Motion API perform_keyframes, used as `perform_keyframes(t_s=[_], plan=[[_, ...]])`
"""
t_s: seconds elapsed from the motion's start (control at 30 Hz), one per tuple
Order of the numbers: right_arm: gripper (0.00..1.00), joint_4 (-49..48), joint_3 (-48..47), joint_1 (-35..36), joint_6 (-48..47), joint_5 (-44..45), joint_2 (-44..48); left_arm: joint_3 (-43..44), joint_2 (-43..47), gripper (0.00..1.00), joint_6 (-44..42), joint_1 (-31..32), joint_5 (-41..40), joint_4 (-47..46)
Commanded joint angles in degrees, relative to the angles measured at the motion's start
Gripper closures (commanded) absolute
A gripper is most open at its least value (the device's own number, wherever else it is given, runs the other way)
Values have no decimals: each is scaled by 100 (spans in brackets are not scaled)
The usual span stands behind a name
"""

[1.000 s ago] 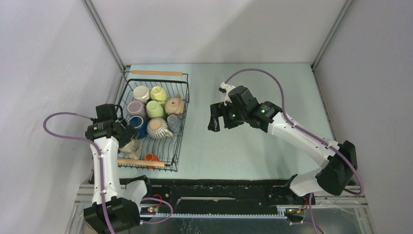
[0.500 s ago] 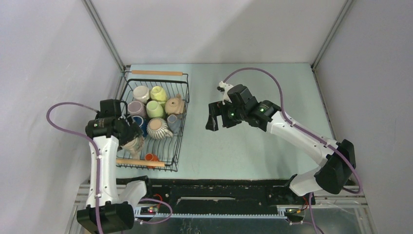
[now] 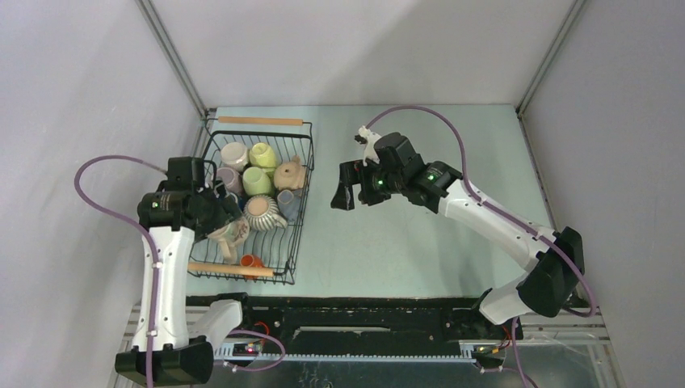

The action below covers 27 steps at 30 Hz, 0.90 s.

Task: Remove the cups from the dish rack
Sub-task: Unload the cup from the dish rack, then place the cup at the center of the board.

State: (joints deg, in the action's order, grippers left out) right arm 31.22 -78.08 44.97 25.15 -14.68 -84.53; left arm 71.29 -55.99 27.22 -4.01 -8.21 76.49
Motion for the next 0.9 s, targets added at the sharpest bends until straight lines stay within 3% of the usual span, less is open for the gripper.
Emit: perform_keyframes(t_s=[0.0, 0.6, 0.87], plan=[[0, -444, -260, -32, 288, -278, -67, 721, 29, 100, 170, 174, 140, -155], [0, -1885, -44, -75, 1071, -924, -106, 1953, -394, 100, 492, 1066, 333, -6], [0, -3344, 511, -224, 1810, -1419, -177, 2493, -715, 100, 588, 1454, 510, 42]])
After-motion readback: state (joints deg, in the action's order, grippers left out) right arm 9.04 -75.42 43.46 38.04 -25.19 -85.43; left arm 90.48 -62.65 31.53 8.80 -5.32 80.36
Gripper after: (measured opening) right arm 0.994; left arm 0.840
